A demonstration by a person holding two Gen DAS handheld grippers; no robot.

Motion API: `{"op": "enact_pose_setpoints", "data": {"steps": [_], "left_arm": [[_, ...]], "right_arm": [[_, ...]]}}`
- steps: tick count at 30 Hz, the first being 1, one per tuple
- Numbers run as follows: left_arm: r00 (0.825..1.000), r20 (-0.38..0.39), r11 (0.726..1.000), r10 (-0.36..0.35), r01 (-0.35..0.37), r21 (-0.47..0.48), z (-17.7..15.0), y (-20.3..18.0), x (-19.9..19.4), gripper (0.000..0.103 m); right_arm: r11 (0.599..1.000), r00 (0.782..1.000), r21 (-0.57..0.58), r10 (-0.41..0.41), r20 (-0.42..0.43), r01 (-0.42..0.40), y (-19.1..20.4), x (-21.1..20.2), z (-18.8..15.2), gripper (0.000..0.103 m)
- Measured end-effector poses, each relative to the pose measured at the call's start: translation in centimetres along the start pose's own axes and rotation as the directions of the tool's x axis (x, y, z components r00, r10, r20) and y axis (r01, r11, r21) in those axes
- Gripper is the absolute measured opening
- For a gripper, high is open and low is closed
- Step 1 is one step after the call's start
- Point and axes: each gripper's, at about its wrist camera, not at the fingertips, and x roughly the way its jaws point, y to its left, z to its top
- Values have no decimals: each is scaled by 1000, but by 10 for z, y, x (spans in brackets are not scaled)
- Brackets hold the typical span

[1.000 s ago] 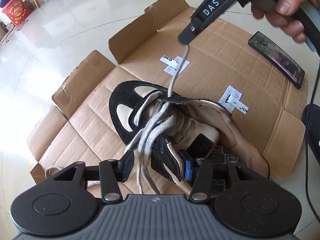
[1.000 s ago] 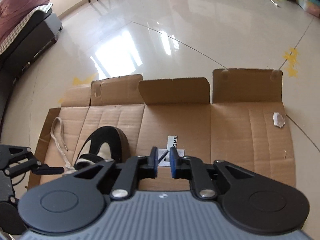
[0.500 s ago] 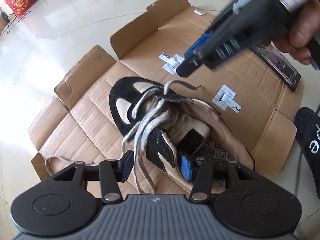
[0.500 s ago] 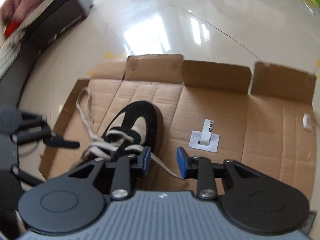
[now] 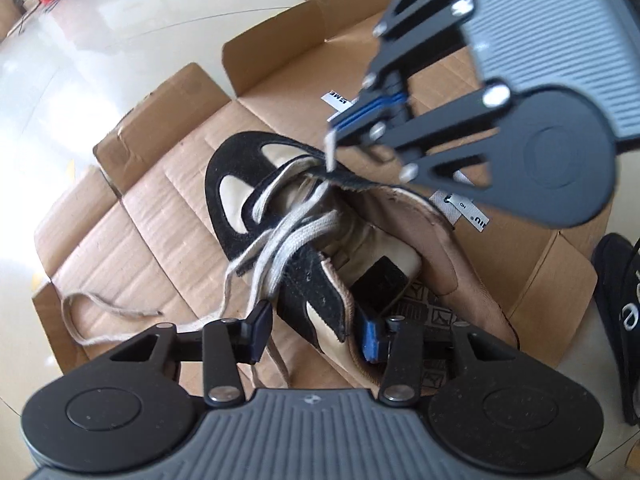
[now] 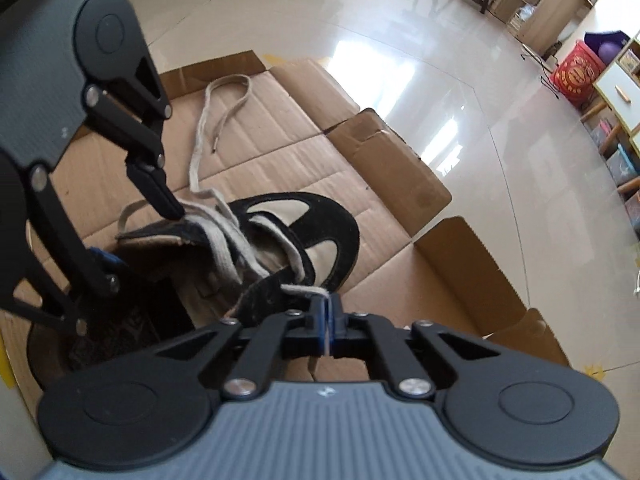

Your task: Lace up shoes with both hands

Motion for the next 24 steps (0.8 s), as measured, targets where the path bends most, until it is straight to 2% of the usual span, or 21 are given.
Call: {"op": "enact_pose_setpoints", "data": {"steps": [5, 9, 13, 15, 24], "left_arm": [[1000, 11, 999, -13, 14, -39, -4, 5, 0, 46], [999, 24, 997, -23, 25, -69, -8, 9, 0, 46], [999, 28, 995, -35, 37, -87, -8, 10, 0, 46], [999, 29, 995, -38, 41, -92, -7, 11, 2, 46], [999, 30, 994, -43, 46, -102, -6, 13, 4, 46]], "right_arm": [[972, 989, -217, -116, -91, 94, -19, -19, -12, 0], [933, 962, -326, -216, -170, 152, -46, -34, -28, 0], [898, 933, -405, -281, -224, 173, -67, -48, -42, 0], [867, 911, -463, -329, -249, 187, -76, -54, -50, 0], [800, 819, -549, -472, -327, 242, -114, -80, -77, 0]]}}
